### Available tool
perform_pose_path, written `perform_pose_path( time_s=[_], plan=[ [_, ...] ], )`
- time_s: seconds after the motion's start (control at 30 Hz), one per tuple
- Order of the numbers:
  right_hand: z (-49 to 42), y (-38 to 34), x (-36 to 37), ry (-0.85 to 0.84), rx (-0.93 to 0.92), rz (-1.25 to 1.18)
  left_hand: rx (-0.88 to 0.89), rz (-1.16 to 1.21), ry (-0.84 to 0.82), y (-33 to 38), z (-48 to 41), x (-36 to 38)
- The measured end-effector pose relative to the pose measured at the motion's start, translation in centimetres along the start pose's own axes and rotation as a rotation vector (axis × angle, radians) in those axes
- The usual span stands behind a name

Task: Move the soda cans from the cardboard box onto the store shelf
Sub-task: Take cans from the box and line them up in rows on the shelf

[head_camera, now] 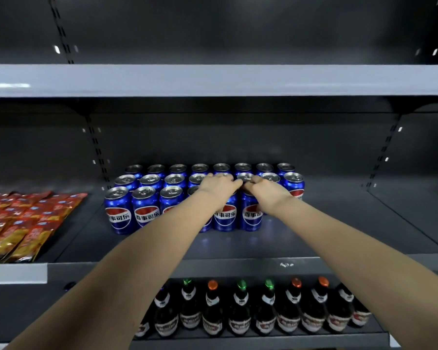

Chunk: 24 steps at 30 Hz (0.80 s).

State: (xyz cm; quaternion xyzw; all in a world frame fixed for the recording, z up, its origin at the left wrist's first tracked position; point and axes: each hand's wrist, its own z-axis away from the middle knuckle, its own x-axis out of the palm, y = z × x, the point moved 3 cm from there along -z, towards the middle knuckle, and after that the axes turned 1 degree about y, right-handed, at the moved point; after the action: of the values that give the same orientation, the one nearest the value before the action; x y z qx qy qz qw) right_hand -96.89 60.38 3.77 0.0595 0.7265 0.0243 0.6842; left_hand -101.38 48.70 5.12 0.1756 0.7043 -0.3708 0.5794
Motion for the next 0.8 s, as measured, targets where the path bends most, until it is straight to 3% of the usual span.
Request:
perform_pose_path(
  time_s=[0.2,0.33,0.5,0.8],
  plan=[
    [1.1,-0.3,1.4,0.023,0.058,-0.047,-0.051,0.034,-0.002,0.2,-0.2,0.8],
    [2.9,-1.2,2.4,0.124,0.074,-0.110,-0.087,0.065,0.042,-0.2,2.2,1.7],
    [4.6,-3.9,0.3,0.260,-0.067,-0.089,-0.076,0.020,0.159,-0.4,7.7,0.7],
    [11.3,-10.7,-2.1,0.296,-0.328,-0.202,-0.375,0.025,0.089,0.6,17.3,-1.6]
  ],
)
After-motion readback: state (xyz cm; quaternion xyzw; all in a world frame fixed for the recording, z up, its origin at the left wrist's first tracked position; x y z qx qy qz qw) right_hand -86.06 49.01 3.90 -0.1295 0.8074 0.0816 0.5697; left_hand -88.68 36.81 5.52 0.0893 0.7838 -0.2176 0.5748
